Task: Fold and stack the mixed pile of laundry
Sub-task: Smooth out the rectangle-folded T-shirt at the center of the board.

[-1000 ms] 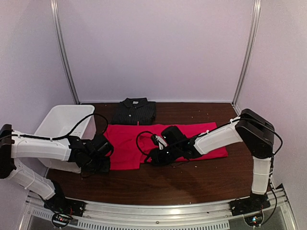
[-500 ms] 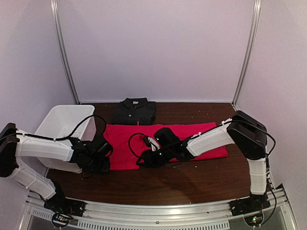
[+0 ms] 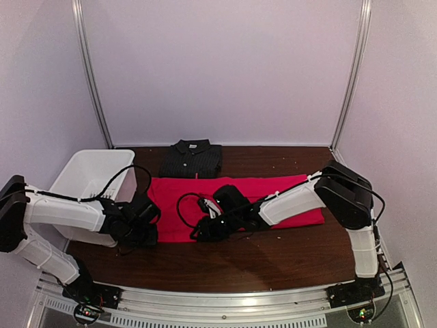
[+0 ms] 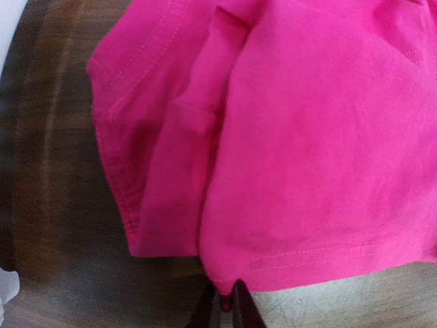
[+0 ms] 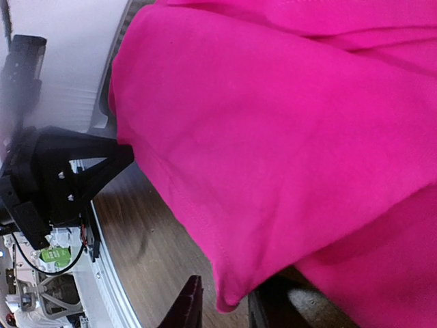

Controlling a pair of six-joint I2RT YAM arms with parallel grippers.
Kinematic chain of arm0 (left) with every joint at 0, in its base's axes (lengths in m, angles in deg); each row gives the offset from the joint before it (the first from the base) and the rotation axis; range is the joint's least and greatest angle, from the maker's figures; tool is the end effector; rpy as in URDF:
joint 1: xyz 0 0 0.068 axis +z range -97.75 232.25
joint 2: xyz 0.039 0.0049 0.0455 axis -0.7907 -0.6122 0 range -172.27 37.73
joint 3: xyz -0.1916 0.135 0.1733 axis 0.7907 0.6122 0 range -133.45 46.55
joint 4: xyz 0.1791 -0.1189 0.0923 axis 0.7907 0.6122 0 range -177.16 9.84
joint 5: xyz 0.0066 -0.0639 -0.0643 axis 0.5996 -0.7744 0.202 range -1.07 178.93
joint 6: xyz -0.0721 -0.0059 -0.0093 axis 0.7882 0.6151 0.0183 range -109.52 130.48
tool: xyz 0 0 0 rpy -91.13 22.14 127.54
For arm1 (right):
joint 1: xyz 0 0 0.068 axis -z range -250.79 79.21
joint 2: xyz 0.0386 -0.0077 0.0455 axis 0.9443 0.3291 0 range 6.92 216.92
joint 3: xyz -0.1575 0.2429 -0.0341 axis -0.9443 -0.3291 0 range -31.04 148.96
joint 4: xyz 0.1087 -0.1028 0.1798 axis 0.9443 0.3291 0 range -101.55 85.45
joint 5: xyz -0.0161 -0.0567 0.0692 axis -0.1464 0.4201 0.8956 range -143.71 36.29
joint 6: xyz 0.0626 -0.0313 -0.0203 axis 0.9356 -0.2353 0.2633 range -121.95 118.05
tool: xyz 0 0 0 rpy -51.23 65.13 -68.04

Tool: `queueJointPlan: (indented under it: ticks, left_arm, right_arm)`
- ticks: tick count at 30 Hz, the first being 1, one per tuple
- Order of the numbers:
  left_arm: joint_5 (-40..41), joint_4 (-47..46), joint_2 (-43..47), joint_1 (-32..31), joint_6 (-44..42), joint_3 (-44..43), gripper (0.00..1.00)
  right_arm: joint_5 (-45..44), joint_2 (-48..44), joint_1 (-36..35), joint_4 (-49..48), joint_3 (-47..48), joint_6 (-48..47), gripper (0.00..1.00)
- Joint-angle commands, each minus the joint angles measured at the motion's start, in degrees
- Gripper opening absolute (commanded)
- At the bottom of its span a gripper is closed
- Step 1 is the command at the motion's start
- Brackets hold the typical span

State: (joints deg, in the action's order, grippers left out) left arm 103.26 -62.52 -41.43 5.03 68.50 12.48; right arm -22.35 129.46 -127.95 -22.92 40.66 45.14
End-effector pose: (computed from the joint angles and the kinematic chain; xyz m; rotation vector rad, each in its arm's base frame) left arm 0.1516 -0.1419 0.1569 -0.3172 2.7073 -0.1790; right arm 0.2186 0.3969 0.1433 -0.5795 2.5957 1.4366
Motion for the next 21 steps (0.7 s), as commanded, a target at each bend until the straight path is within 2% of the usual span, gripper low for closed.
queueJointPlan:
  ticks: [1,3,10,21]
  left_arm:
    - [0.7,0.1,2.5,0.6,-1.3,-1.6,0.02]
    - [0.9,0.1,3.5,0.6,-2.7,-3.1,0.0]
    - [4.5,1.9,4.3,0.7,-9.9,-10.8,0.0]
    - [2.8,2.3,-6.7,9.0,-20.2,-25.6,0.0]
  right_arm:
    - [0.6,0.6,-0.3,1.3,-0.2,0.3,0.14]
    - [0.1,-0.2,0.0,1.1,0.3,-0.1,0.0]
    - [0.3,-1.5,3.0,0.0,2.4,0.4,0.0]
    - [0.3,-1.3,8.8,1.5,7.7,0.2,0.0]
